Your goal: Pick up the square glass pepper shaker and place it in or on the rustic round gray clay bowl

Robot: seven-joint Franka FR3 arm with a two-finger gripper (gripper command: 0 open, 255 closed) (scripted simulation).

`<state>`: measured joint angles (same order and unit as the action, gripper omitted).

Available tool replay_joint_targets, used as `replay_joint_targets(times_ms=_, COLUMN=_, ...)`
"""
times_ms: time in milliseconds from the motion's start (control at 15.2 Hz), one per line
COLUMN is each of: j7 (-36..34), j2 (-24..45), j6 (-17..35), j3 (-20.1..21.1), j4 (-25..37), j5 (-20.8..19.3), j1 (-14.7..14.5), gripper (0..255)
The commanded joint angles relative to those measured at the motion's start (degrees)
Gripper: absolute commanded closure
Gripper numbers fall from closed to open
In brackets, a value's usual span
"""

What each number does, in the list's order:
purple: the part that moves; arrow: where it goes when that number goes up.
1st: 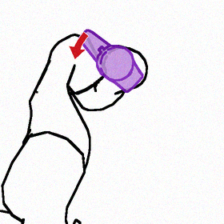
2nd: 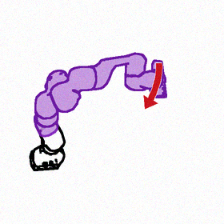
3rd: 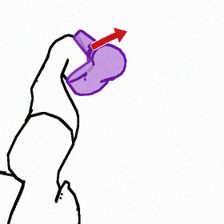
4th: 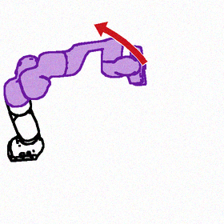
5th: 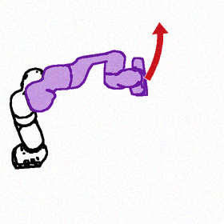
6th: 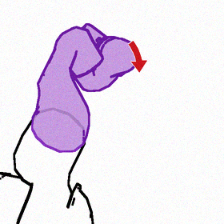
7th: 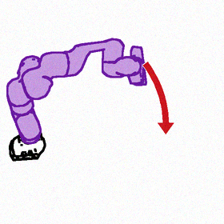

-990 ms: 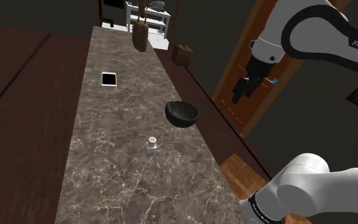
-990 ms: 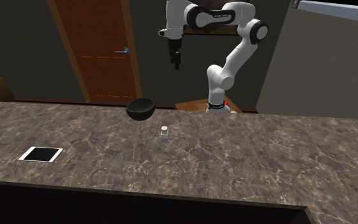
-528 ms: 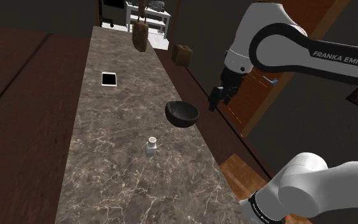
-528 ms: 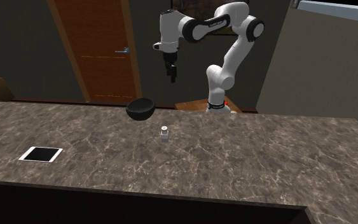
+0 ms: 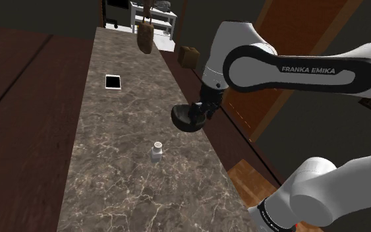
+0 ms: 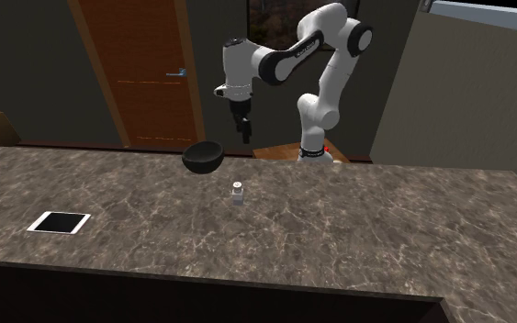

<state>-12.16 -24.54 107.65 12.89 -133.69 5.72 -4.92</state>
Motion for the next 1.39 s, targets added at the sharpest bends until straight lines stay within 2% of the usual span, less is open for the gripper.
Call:
replay_joint_targets(times_ms=0, j7=-1.3, j2=3.83, j6=2.47, j3=1.35, j4=1.33, j5=0.41, j1=-0.46, gripper=0)
replay_joint_targets(times_ms=330, j7=-4.86, j2=12.93, j6=7.84, j3=4.66, j4=4.91, j5=0.61, j1=-1.78, gripper=0)
replay_joint_targets(times_ms=726, j7=-9.6, j2=24.74, j6=12.95, j3=7.86, j4=11.3, j5=-1.18, j1=-3.67, gripper=0)
replay_joint_targets(times_ms=1320, j7=-10.29, j2=27.49, j6=18.71, j3=8.04, j4=8.16, j5=-2.06, j1=-4.03, gripper=0)
